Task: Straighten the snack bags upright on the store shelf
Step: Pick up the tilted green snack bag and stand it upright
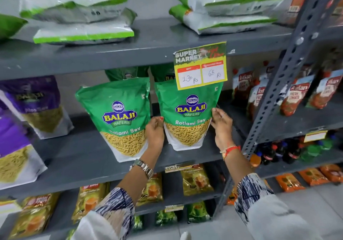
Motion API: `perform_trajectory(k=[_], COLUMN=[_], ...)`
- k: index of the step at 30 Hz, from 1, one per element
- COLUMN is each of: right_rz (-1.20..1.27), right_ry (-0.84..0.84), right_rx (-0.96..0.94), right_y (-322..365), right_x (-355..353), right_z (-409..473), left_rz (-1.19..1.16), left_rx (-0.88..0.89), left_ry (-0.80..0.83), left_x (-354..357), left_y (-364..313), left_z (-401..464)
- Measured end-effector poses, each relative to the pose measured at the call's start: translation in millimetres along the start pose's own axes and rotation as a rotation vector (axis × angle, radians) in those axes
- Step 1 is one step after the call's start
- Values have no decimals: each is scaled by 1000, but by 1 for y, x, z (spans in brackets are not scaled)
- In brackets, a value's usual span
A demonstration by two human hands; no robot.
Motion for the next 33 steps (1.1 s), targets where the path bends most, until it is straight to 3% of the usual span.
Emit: perform_trajectory(k=[4, 8, 10, 26, 29, 33], right_rz=[1, -60, -73, -61, -52, -82], right_ry=[45, 133, 143, 39, -59, -343], right_rx=[4, 49, 66, 73, 50, -116], right_y=[-9, -25, -31, -31, -28, -18], right_x=[5, 12, 13, -2, -6, -22], right_z=[3, -3, -6, -14, -24, -65], left_rz=[-17, -63, -71, -61, 19, 56], left_rx=[21, -155, -160, -146, -117, -107], left_ry=[58, 204, 273, 351, 340, 226], left_x=[1, 16, 24, 33, 28, -12], left_y=[5, 27, 31, 28, 28, 42], left_z=[-1, -11, -17, -27, -35, -57])
Point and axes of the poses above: each hand's wrist, its own z-axis towards the middle knuckle, its own x-axis out of the palm, y = z × x, the point moved 10 cm from there along z, towards the middle knuckle, and after that the axes turned 6 degrees about -z, right-handed, at the moved point
